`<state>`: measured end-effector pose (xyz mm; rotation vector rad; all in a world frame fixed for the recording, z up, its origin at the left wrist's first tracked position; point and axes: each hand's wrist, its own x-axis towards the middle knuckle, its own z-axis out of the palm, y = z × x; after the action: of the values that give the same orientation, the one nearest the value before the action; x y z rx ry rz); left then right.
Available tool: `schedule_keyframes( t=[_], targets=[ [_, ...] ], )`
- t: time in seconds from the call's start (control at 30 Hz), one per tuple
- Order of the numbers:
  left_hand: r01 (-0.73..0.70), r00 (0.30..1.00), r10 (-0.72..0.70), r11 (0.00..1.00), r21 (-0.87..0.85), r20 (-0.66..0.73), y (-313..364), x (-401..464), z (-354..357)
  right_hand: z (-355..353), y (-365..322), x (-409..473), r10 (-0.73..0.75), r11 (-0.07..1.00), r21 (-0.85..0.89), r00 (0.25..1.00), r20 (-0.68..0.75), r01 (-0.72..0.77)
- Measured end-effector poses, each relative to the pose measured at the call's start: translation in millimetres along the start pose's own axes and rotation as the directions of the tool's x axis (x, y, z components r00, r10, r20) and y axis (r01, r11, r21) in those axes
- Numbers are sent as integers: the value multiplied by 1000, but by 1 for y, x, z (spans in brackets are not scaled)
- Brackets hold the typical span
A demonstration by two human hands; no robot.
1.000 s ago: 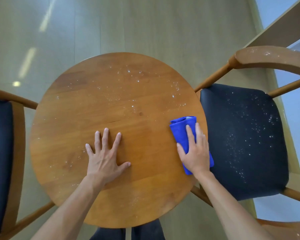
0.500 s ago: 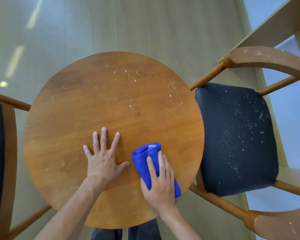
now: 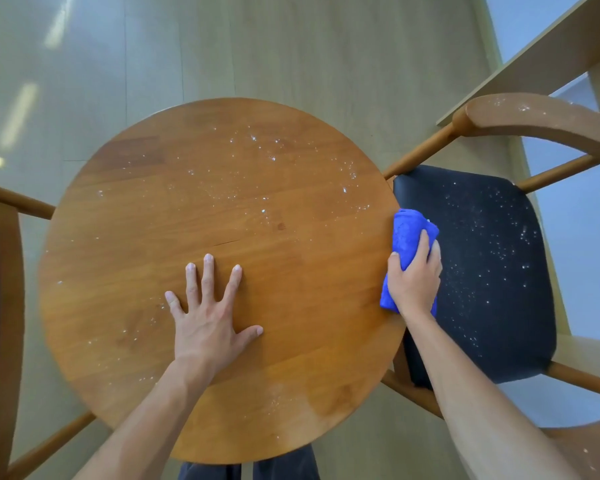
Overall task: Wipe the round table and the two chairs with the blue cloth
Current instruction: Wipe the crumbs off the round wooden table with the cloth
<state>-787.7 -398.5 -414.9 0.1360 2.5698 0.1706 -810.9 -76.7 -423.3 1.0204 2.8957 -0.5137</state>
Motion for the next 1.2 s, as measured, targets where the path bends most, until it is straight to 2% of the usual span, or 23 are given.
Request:
schedule_keyframes(
  t=[0.07, 0.17, 0.3, 0.37, 0.43, 0.47, 0.5, 0.53, 0.57, 0.67, 0.7, 0.8, 0.87, 0.9, 0.97, 1.07, 1.13, 1.2],
  targets=[
    [-4, 1000, 4, 1000, -1, 10, 0, -1, -1, 2, -8, -14, 38, 999, -32, 999, -24, -39],
    [-5, 1000, 6, 1000, -22, 14, 0, -2, -4, 12, -24, -75, -99, 991, -100, 993, -64, 92],
    [5, 1000, -5, 1000, -27, 22, 2, -2, -6, 38, -41, -187, -313, 944, -83, 946, 81, 320],
    [6, 1000, -6, 1000, -30, 22, 2, -2, -5, 43, -31, -224, -501, 852, -68, 846, 183, 520],
    [5, 1000, -5, 1000, -26, 15, 2, -2, -4, 36, -5, -225, -715, 673, 6, 650, 258, 739],
    [3, 1000, -3, 1000, -22, 11, 2, -2, -4, 30, 8, -213, -787, 581, 48, 546, 288, 812],
    [0, 1000, 0, 1000, -20, 8, 2, -2, -3, 23, 19, -195, -823, 519, 69, 477, 308, 852],
    [-2, 1000, 2, 1000, -15, 8, 2, -1, -3, 16, 25, -173, -825, 512, 60, 472, 310, 857],
    [-4, 1000, 4, 1000, -8, 8, 1, -1, -2, 10, 28, -148, -798, 560, 34, 527, 292, 828],
    [-6, 1000, 6, 1000, 0, 5, 0, 0, 0, 1, 18, -75, -561, 817, -75, 818, 126, 572],
    [-8, 1000, 8, 1000, -2, 3, 0, 0, 1, 0, 12, -55, -459, 880, -99, 885, 79, 465],
    [-11, 1000, 11, 1000, 8, 2, 0, 0, 2, 2, -8, -17, -211, 971, -110, 977, 6, 210],
    [-12, 1000, 12, 1000, 28, 10, 0, 0, 2, 9, -20, -25, -138, 983, -125, 990, -35, 133],
    [-14, 1000, 14, 999, 34, 11, 0, 0, 2, 12, -25, -39, -148, 982, -128, 988, -50, 141],
    [-15, 1000, 15, 999, 34, 5, -1, 0, 2, 21, -32, -84, -248, 962, -127, 968, -47, 241],
    [-14, 1000, 14, 1000, 19, 17, 0, -1, -1, 39, -30, -185, -369, 921, -98, 924, 97, 378],
    [-16, 1000, 15, 999, 36, 20, 1, -2, -2, 45, -19, -249, -450, 885, -48, 878, 167, 463],
    [-19, 1000, 19, 999, 34, 19, 1, -2, -3, 44, 0, -274, -570, 814, 0, 798, 194, 581]
  ],
)
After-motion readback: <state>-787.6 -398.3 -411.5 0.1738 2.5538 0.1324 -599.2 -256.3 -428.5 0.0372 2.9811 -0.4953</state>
